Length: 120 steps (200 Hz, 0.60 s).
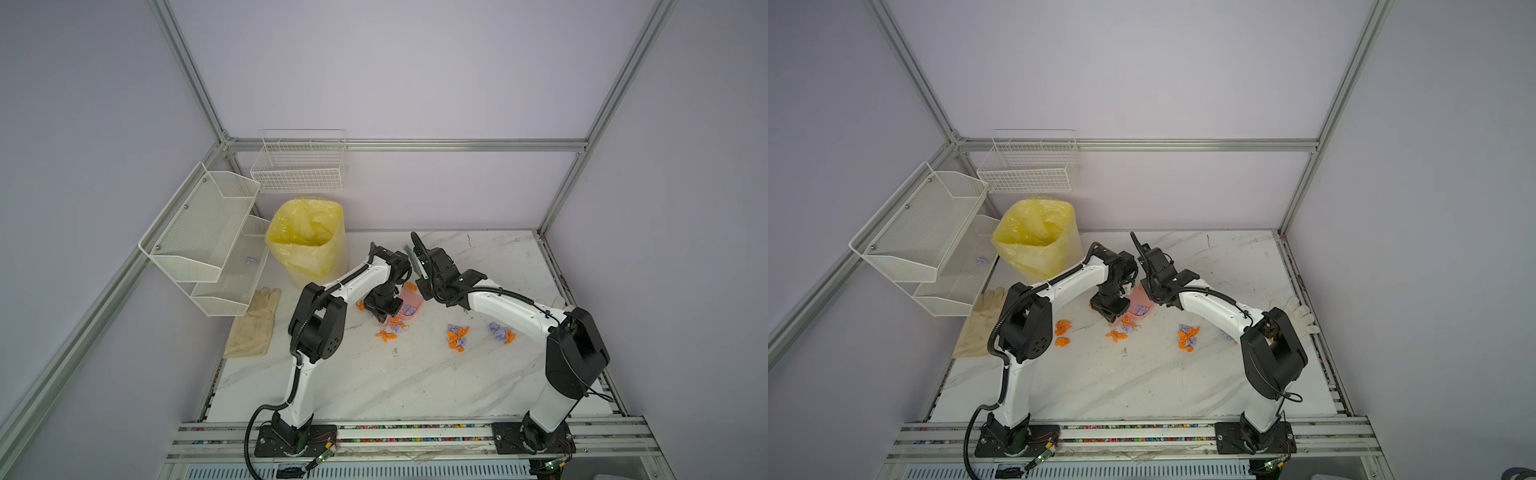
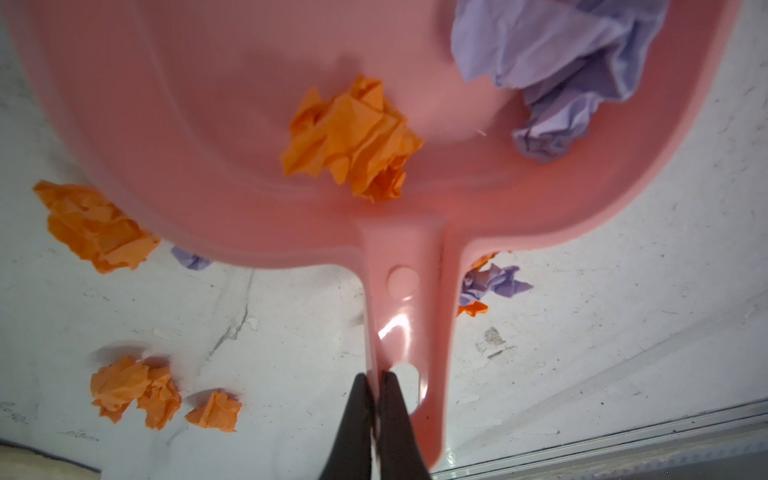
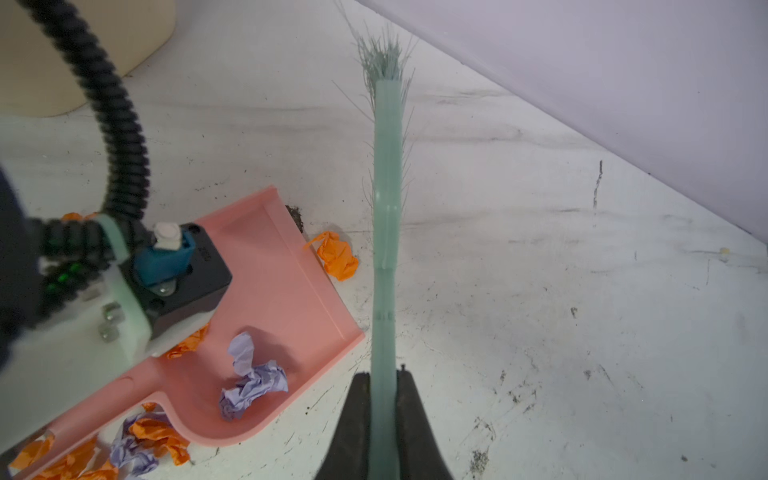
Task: Sweep away the paper scraps from the table
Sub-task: 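Sweep paper scraps into the held dustpan with the brush in the right gripper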
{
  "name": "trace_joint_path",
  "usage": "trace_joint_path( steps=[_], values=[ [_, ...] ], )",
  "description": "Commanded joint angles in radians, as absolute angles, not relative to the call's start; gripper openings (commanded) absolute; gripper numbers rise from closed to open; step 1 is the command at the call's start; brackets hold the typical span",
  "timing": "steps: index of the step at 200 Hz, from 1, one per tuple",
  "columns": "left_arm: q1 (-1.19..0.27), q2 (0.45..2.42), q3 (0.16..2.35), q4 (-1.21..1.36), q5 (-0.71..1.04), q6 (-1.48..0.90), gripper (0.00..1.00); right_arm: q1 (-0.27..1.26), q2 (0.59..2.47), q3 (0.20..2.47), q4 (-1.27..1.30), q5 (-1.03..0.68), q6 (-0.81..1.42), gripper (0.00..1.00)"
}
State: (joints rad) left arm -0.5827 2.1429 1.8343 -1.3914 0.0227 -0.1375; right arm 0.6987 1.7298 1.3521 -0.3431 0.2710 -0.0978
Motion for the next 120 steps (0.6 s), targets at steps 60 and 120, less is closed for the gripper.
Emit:
trace_joint_path(
  steps=[60,120],
  values=[
    [-0.575,2.158,1.82,-1.381,0.035,-0.129,0.0,0.726,1.687,1.263,-0.342,0.121,-0.15,0.0],
    [-0.571,2.153,1.832,-1.382,0.028,-0.126,0.0,0.742,1.413,1.131,-0.339,-0.106,-0.042,0.0]
  ],
)
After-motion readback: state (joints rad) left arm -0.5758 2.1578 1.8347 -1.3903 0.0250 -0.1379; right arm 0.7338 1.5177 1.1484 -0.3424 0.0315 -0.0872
